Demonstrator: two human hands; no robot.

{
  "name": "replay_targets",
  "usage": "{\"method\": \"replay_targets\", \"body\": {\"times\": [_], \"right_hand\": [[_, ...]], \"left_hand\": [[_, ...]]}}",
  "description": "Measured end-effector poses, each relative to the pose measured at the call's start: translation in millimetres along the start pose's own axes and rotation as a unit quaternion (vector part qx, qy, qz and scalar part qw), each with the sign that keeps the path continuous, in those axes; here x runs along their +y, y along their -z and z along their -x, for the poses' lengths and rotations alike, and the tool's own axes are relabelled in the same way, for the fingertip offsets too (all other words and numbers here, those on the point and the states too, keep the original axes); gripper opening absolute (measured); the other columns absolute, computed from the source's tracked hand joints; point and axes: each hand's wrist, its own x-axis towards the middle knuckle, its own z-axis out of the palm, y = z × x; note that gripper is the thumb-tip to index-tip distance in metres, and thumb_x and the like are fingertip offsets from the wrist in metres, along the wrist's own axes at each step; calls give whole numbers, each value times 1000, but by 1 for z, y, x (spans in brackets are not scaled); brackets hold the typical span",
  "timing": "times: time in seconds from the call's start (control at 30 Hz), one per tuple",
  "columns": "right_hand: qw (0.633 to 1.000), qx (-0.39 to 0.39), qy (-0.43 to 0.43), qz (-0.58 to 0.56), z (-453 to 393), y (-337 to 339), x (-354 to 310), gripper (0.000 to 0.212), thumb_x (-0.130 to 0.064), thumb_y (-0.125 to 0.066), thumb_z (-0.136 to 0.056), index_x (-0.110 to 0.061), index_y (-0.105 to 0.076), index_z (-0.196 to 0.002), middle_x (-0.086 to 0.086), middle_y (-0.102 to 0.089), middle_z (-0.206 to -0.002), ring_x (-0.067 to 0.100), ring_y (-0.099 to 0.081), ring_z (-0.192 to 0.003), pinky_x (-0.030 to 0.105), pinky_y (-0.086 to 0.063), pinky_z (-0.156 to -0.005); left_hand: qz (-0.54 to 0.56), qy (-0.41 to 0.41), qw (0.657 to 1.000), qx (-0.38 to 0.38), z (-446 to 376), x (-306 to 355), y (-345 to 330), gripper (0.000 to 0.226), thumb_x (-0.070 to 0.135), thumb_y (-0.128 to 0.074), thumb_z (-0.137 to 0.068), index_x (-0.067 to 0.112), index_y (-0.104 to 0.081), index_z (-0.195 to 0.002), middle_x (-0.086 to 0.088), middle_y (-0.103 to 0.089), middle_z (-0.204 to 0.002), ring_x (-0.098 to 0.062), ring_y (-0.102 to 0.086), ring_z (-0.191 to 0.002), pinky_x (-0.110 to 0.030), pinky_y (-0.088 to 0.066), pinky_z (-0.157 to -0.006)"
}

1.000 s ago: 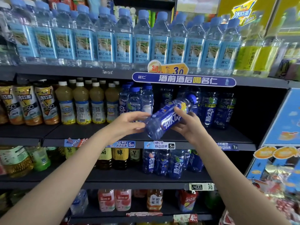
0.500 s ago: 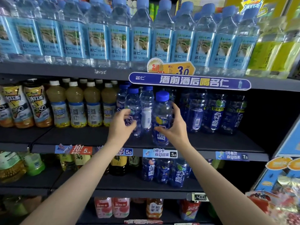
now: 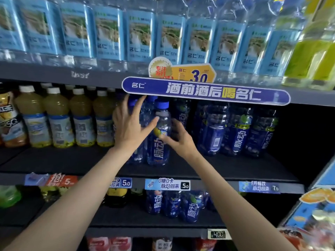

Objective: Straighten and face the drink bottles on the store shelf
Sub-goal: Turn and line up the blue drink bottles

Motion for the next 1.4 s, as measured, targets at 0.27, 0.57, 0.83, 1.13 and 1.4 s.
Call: {"method": "replay_targets", "body": {"times": [0.27, 0.57, 0.83, 1.13, 1.4], "right_hand": [[979, 169, -96, 59, -63, 18, 68, 66, -25, -72, -83, 0, -41, -136, 17, -55, -132, 30, -52, -121, 27, -38, -89], [969, 191, -146, 65, -136, -22, 122, 75, -19, -71, -83, 4, -29, -141, 22, -45, -139, 35, -46, -126, 37, -39, -99], [969, 147, -147, 136, -71, -20, 79, 65, -24, -75, -80, 4, -37, -125, 23, -51, -127, 38, -52, -116, 40, -43, -87], [975, 138, -147, 91, 40, 23, 18, 92, -33, -82, -72, -11, -25, -140, 2, -54, -112, 22, -56, -102, 27, -41, -76], [968, 163, -166, -90, 82, 36, -6, 48, -34, -79, -75, -15, -48, -107, -1, -54, -87, 16, -52, -79, 27, -42, -69]], "left_hand": [[-131, -158, 978, 27, -6, 4, -19, 92, 75, -37, -75, 10, -39, -140, -13, -58, -128, -24, -37, -132, -53, -6, -110], [-187, -186, 962, 73, -6, -9, -28, 92, 74, -33, -78, 5, -41, -138, -16, -70, -98, -29, -62, -107, -53, -8, -109], [-185, -172, 967, 21, -4, -6, -22, 91, 73, -34, -79, 6, -35, -142, -15, -70, -98, -31, -60, -108, -52, -3, -110], [-50, -128, 990, -33, 29, 7, -7, 66, 35, -61, -86, 2, -38, -138, -18, -47, -137, -34, -42, -128, -58, -22, -111], [286, 32, 893, -344, 77, 29, 23, 53, 32, -59, -90, 20, -38, -137, 7, -46, -135, -3, -41, -122, -17, -29, -102]]}}
